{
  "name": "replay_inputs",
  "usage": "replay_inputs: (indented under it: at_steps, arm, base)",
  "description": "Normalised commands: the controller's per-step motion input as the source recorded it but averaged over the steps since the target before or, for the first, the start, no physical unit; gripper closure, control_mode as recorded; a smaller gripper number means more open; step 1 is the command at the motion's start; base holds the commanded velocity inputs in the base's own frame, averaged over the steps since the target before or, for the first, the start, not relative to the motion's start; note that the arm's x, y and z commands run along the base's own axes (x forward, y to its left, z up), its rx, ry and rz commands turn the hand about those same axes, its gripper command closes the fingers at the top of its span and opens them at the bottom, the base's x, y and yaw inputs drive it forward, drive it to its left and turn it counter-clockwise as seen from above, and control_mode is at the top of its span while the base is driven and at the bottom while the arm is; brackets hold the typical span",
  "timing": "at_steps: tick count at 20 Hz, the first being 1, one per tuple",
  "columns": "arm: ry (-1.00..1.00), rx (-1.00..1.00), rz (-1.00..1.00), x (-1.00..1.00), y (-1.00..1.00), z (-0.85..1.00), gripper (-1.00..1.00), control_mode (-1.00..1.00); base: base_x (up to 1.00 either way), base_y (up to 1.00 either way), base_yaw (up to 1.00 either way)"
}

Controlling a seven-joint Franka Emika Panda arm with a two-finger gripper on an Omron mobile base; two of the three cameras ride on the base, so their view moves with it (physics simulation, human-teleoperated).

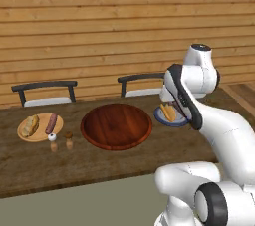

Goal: Place one bun and one sausage from the bowl on each plate.

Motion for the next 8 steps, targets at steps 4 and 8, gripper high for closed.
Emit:
replay_inputs:
  at_steps: [4, 8]
  arm:
    - [-0.01, 0.0, -0.07, -1.0, 0.21, 0.58, -1.0, -1.0]
    - [-0.04, 0.0, -0.02, -1.0, 0.0, 0.38, -1.0, -1.0]
  base:
    - [0.0, 0.0, 0.0]
    - [0.0, 0.0, 0.0]
